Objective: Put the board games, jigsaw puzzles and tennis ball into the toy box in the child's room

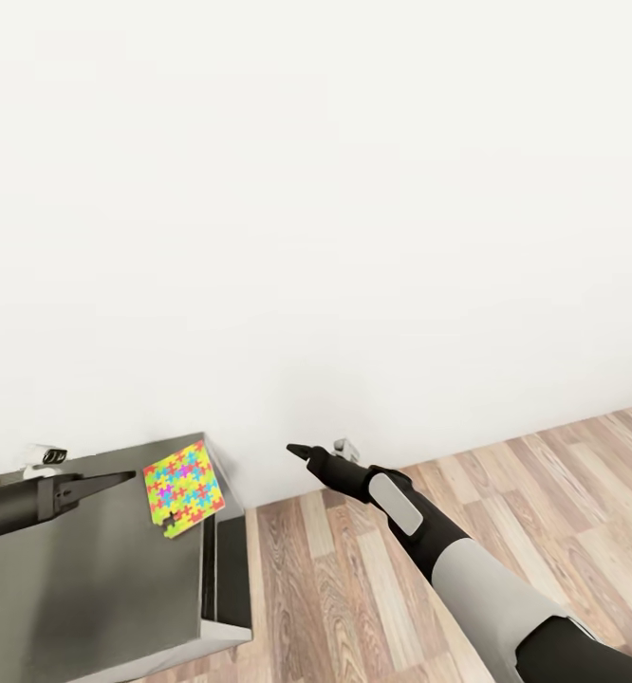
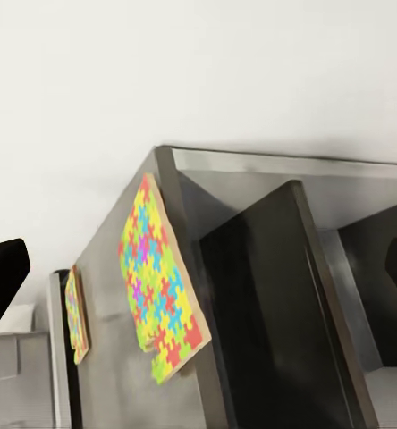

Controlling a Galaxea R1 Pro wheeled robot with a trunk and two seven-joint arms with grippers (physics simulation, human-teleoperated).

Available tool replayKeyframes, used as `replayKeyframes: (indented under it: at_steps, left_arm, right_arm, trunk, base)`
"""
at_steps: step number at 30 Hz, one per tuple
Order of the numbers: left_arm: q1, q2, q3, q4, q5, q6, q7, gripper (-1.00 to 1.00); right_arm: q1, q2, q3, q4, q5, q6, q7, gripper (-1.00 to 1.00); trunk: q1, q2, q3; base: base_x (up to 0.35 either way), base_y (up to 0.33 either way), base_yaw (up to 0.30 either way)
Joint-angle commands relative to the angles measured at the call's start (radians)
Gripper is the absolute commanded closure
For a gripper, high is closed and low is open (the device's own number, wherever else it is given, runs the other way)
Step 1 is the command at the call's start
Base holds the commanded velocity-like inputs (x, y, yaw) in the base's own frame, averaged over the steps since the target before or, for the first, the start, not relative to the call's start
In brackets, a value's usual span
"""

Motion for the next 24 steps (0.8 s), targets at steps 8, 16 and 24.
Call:
replayKeyframes:
  at_steps: [8, 16, 24]
  left_arm:
    - [0.002, -0.001, 0.006, 0.016, 0.03, 0.003, -0.004, -1.0]
    - [0.003, 0.0, 0.011, 0.026, 0.038, 0.003, -0.004, -1.0]
    - [0.003, 0.0, 0.022, 0.029, 0.043, 0.005, -0.004, -1.0]
  right_arm:
    - [-0.001, 0.001, 0.001, 0.002, -0.005, 0.048, -0.004, -1.0]
    - [-0.001, 0.002, -0.003, 0.004, -0.005, 0.121, -0.008, -1.0]
    - [-0.001, 0.007, -0.027, 0.081, -0.005, 0.222, -0.025, -1.0]
  trunk:
    - [0.001, -0.002, -0.002]
    - [0.001, -0.002, -0.002]
    - [0.001, -0.002, -0.002]
  base:
    - [0.021, 0.015, 0.0]
    - [0.004, 0.002, 0.0]
    - [0.0, 0.0, 0.0]
